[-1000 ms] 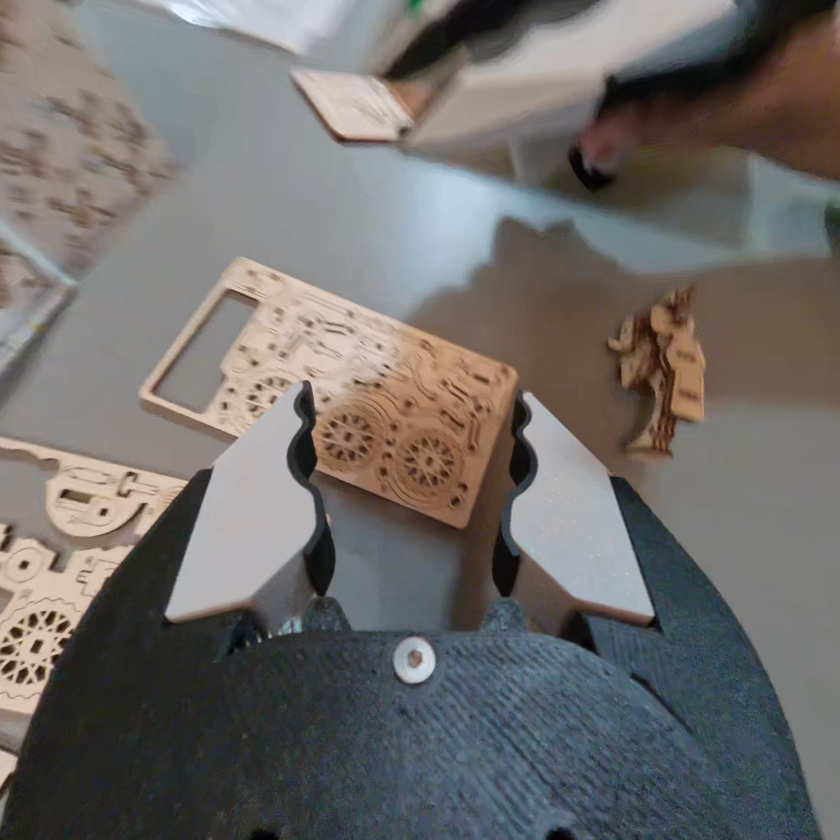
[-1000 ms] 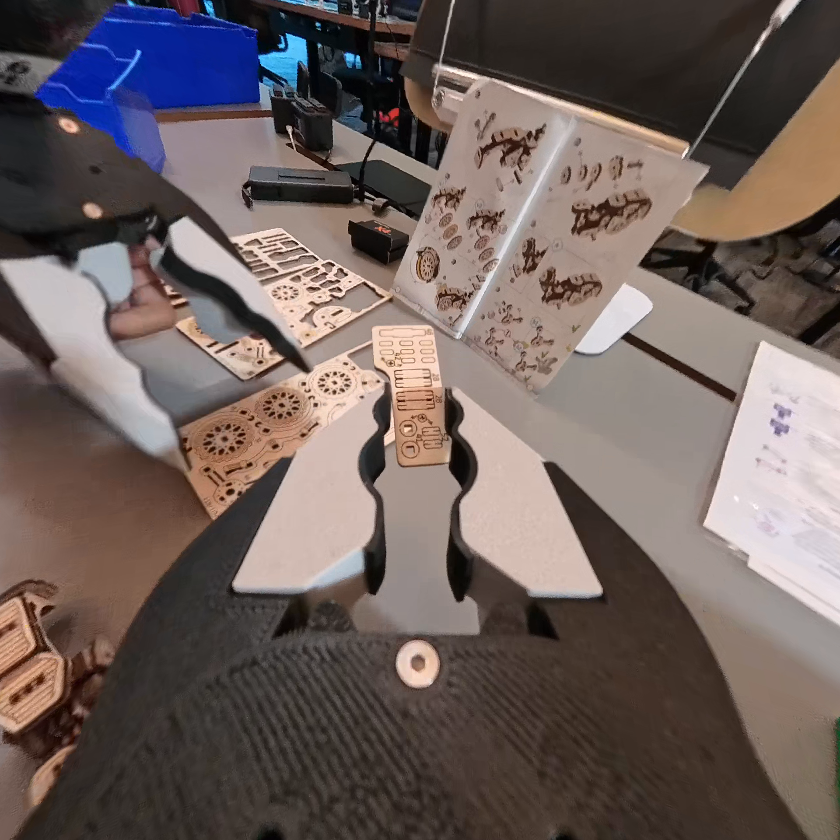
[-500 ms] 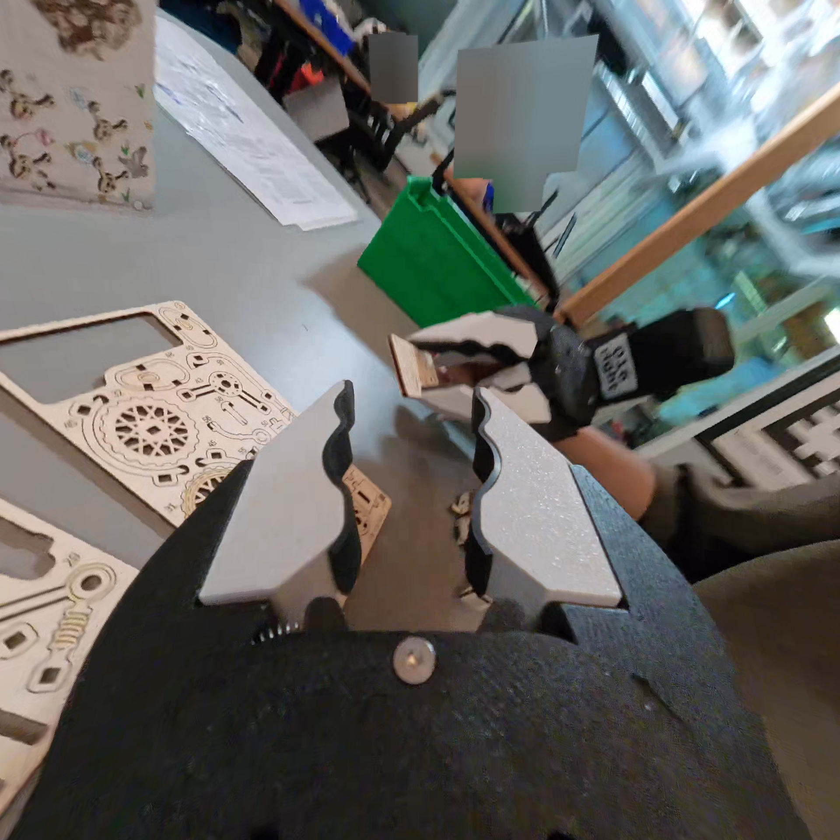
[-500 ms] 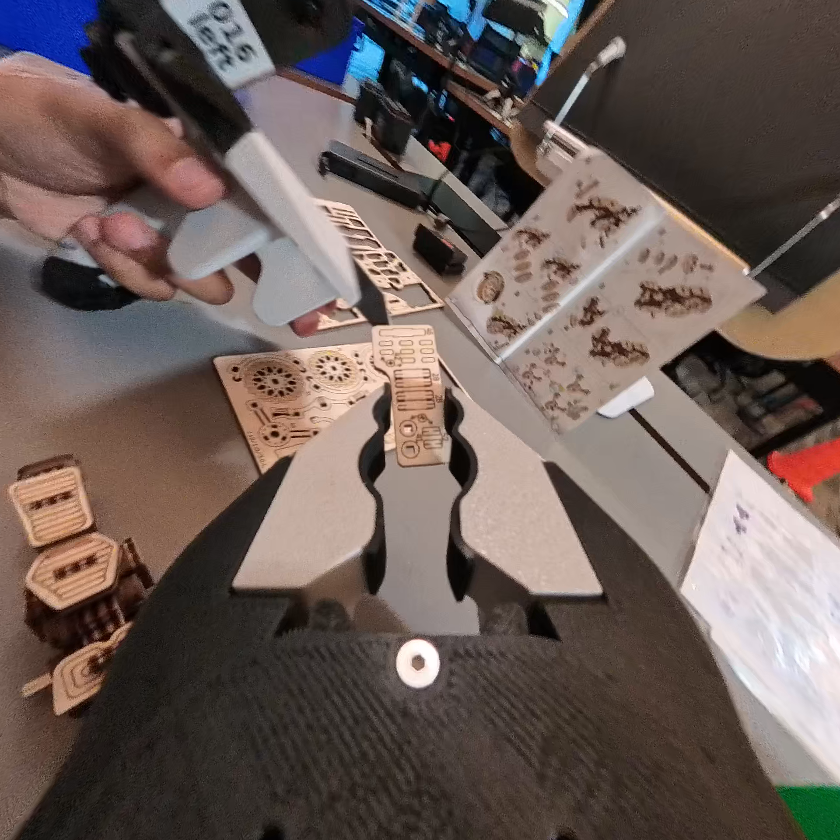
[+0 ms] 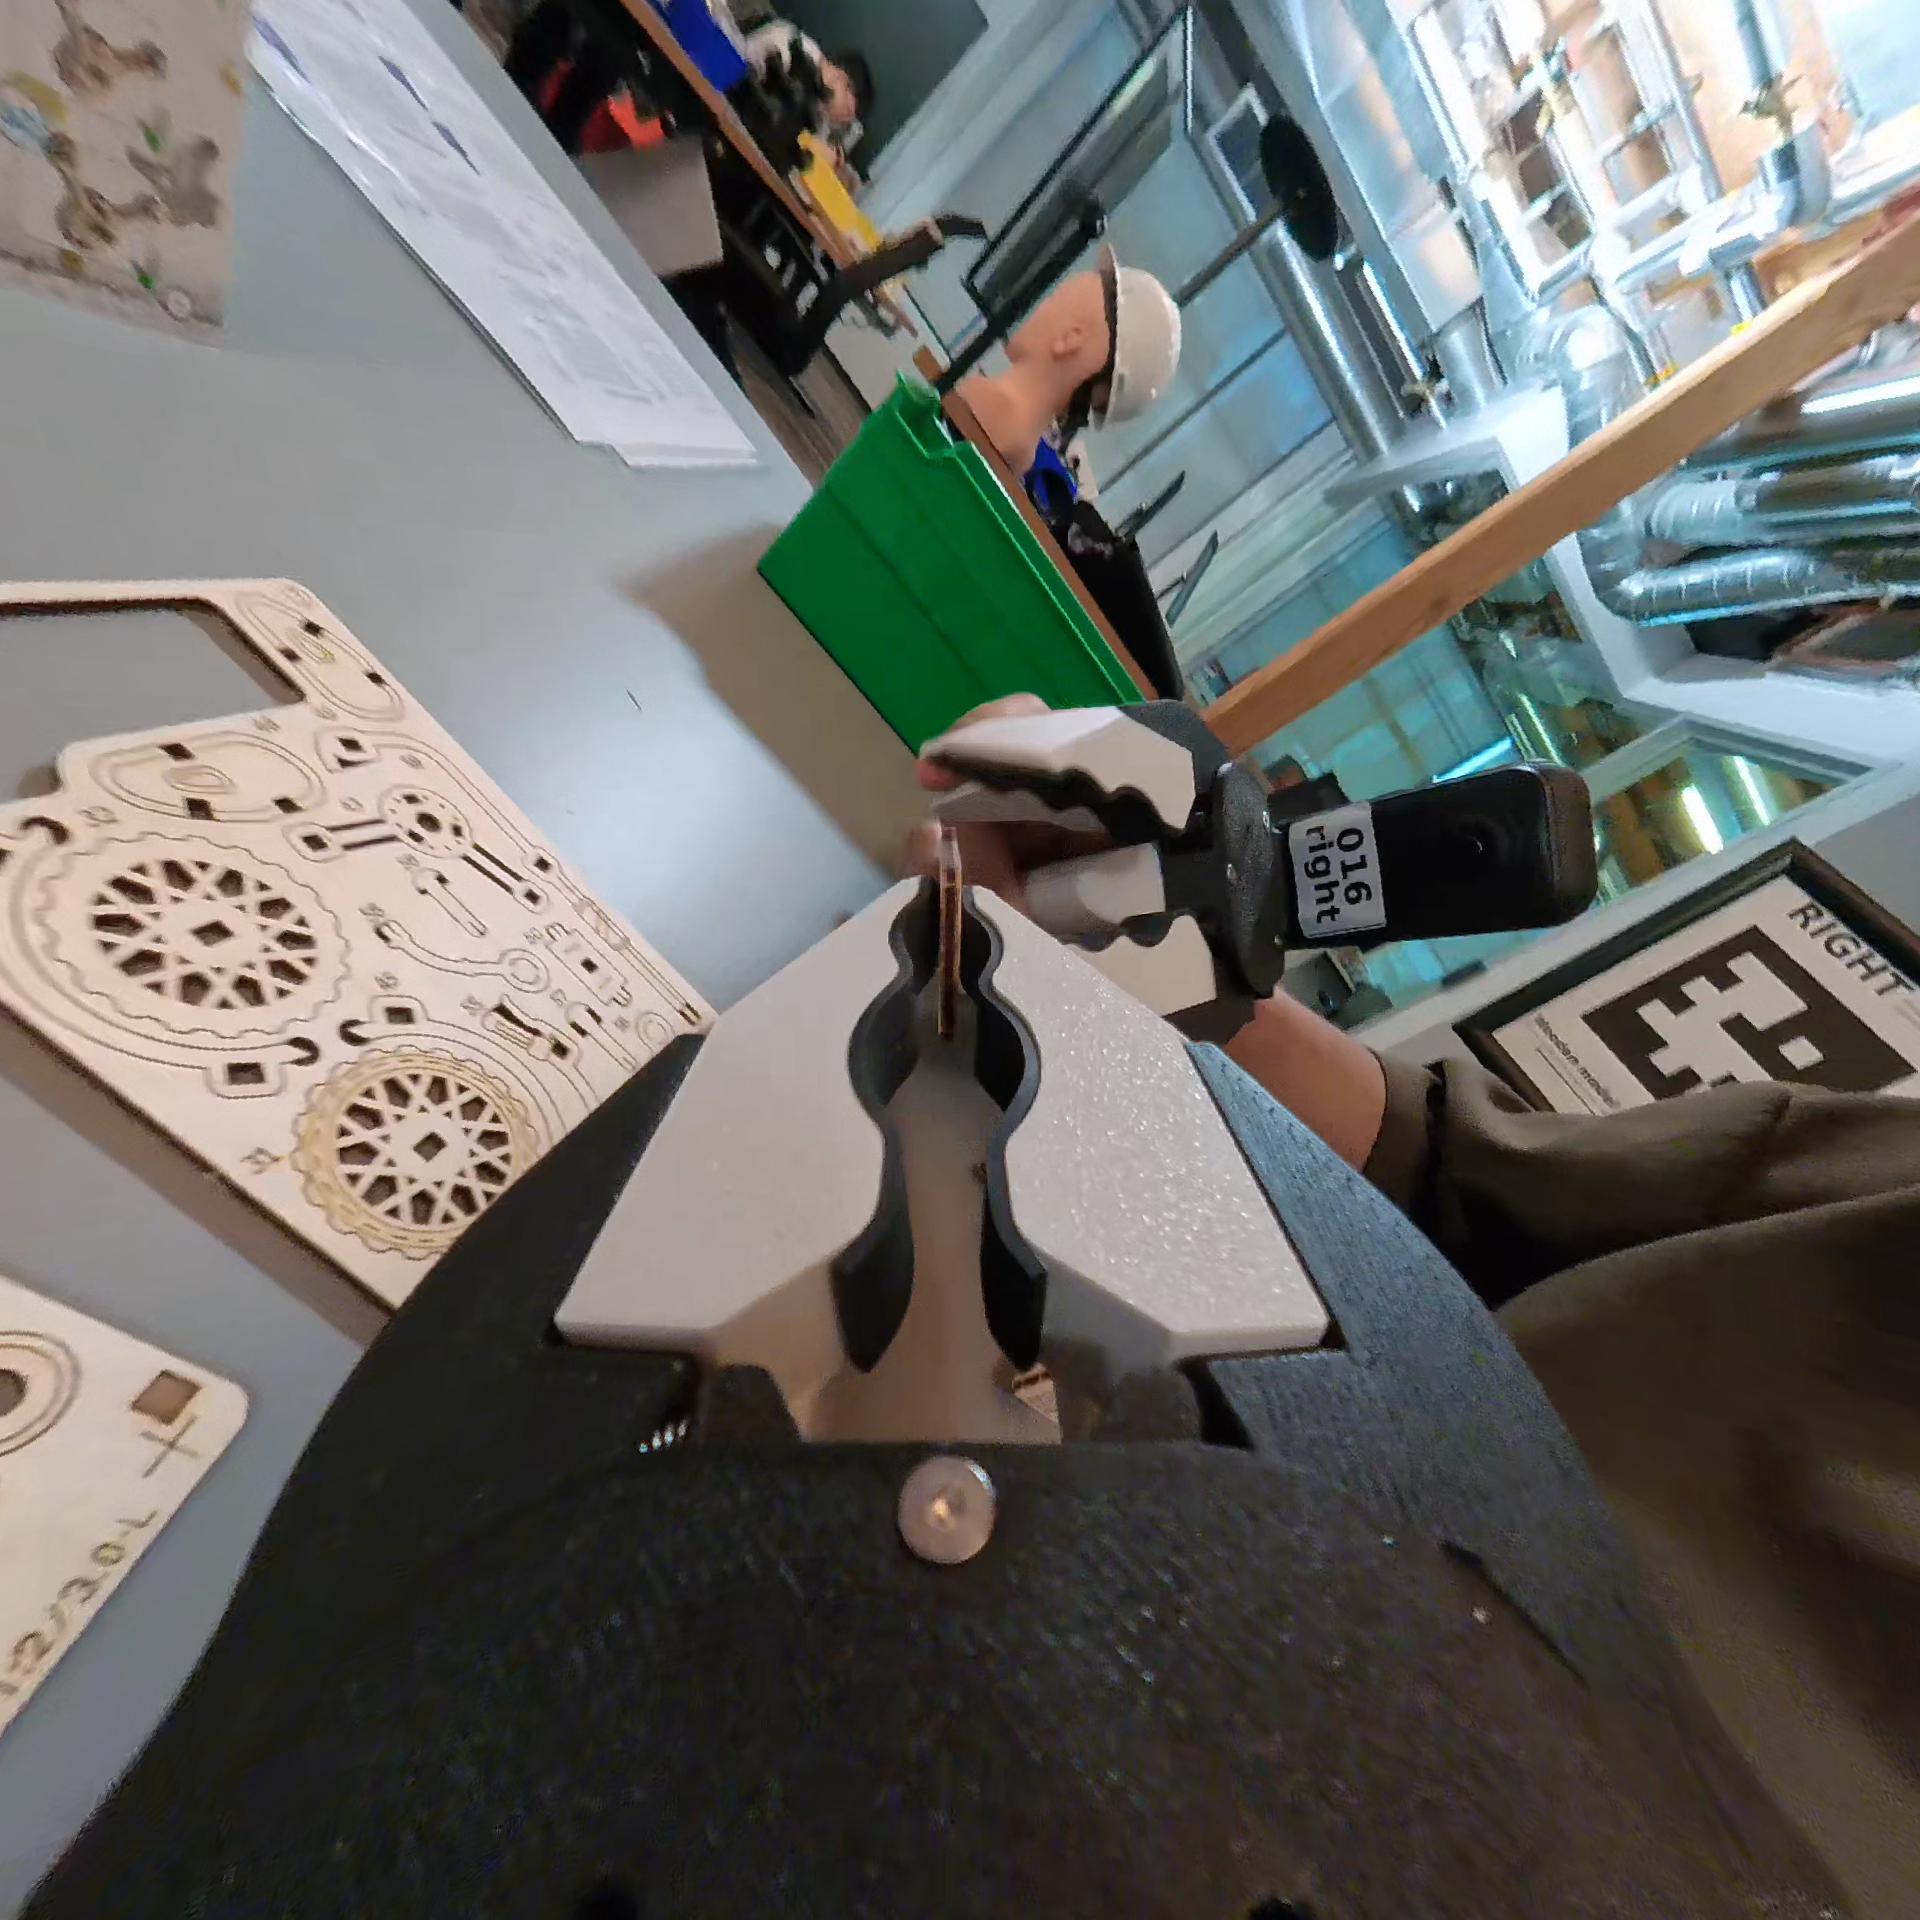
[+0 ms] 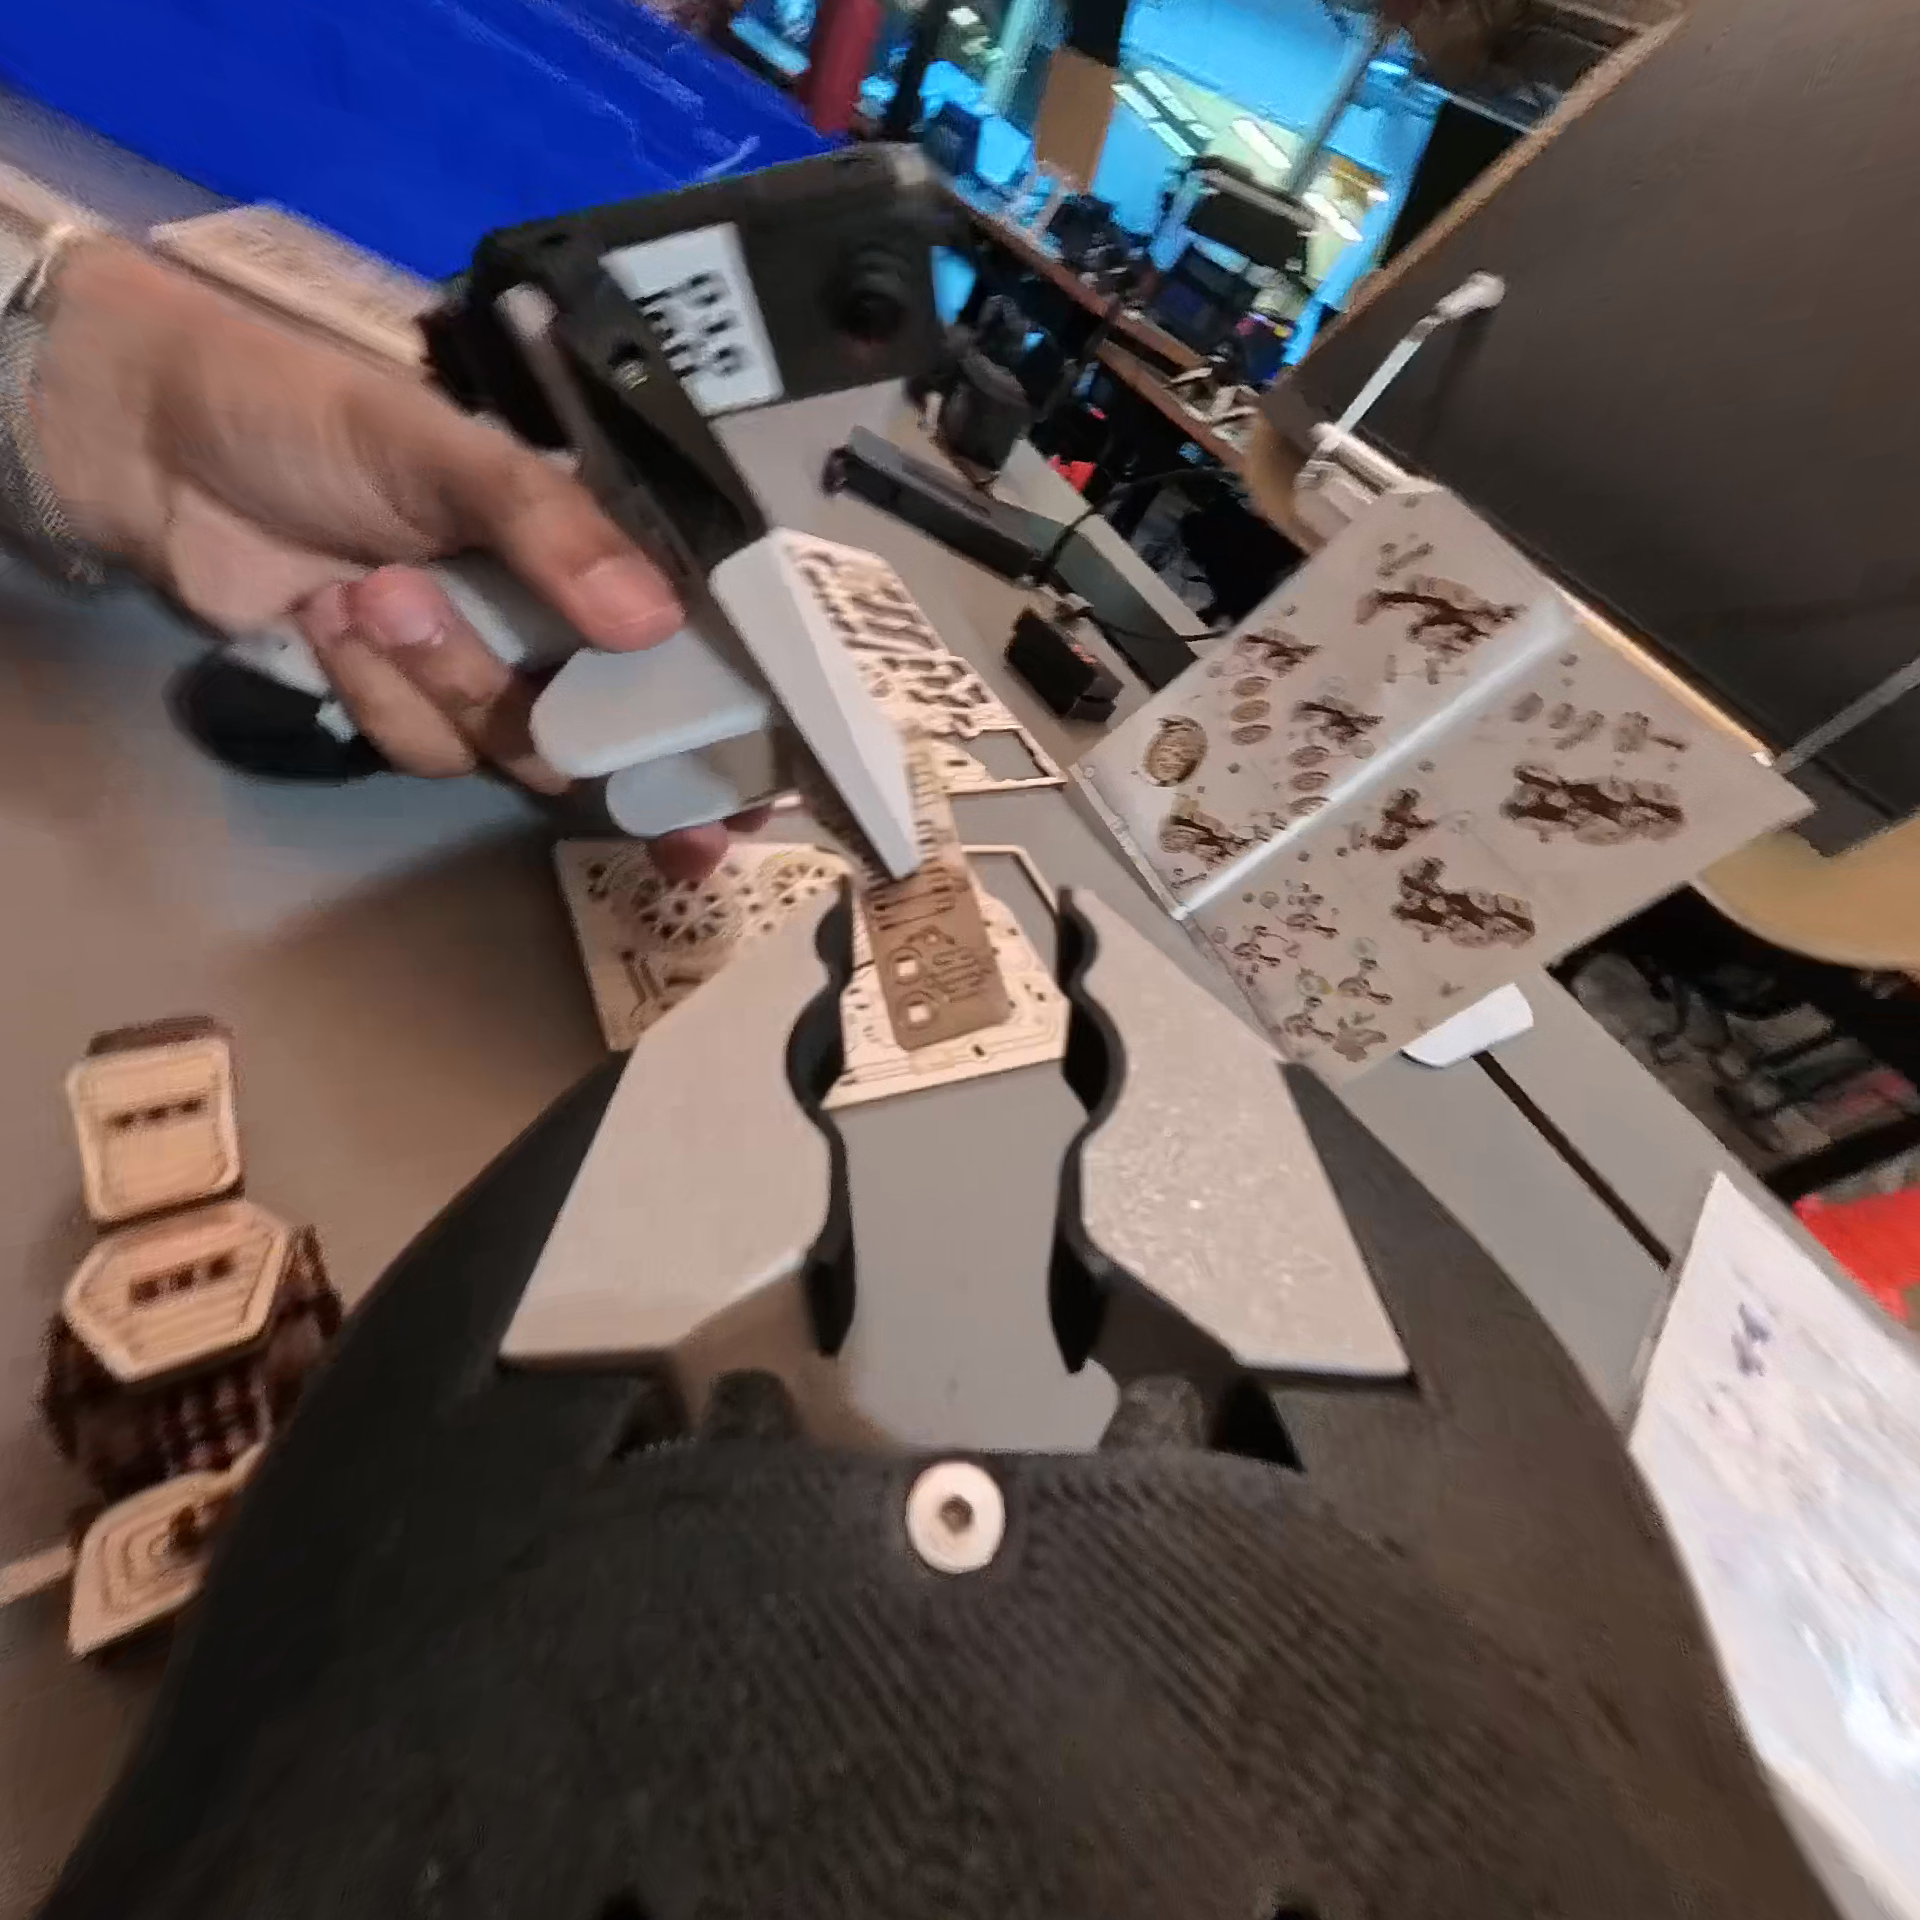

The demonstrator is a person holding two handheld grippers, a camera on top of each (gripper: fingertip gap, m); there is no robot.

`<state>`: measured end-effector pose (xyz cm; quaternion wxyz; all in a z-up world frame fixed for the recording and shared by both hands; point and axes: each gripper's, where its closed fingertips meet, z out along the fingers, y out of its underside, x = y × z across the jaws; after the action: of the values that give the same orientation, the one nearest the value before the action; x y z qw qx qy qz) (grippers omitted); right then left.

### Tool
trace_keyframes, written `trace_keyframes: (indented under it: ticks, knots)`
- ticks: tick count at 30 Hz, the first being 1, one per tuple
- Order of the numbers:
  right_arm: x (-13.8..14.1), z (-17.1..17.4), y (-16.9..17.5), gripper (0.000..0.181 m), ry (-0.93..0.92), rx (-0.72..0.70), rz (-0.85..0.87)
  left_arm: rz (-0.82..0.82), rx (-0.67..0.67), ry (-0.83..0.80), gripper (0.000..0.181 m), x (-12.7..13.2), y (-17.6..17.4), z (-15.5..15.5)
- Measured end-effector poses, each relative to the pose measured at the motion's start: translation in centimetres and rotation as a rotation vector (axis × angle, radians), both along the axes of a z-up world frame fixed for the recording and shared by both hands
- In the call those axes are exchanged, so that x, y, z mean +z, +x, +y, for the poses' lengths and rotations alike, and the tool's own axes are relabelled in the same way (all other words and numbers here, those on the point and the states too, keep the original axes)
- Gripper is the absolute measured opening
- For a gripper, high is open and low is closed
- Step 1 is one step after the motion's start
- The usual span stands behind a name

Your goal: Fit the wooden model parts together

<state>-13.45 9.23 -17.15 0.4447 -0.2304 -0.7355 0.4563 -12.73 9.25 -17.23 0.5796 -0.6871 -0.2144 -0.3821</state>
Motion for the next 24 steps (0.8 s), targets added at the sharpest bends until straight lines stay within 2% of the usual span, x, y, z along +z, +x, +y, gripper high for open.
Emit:
trace_keyframes:
  ticks: [2, 5, 8, 12, 17, 24]
  knots:
    - [1.4, 1.0, -0.4, 0.045, -0.167, -0.04, -0.021, -0.019, 0.039, 0.03, 0.0, 0.4, -0.9, -0.2]
    - [3.1, 2.9, -0.7, 0.05, -0.583, -0.039, -0.151, -0.041, 0.063, 0.092, 0.0, 1.2, -1.6, -0.6]
    - [3.1, 3.3, -1.0, 0.05, -0.876, 0.003, -0.322, -0.022, 0.063, 0.116, 0.0, 1.5, -1.7, -0.7]
    - [1.1, 1.0, -0.9, 0.05, -0.914, 0.037, -0.501, 0.058, 0.069, 0.121, 0.0, 1.6, -1.3, -0.5]
    - [1.2, 0.3, -0.8, 0.014, -0.93, 0.05, -0.501, 0.129, 0.074, 0.126, 0.0, 1.7, -0.8, -0.2]
    - [1.0, 0.5, -0.8, 0.013, -0.949, 0.068, -0.533, 0.144, 0.093, 0.118, 0.0, 1.7, -0.9, -0.1]
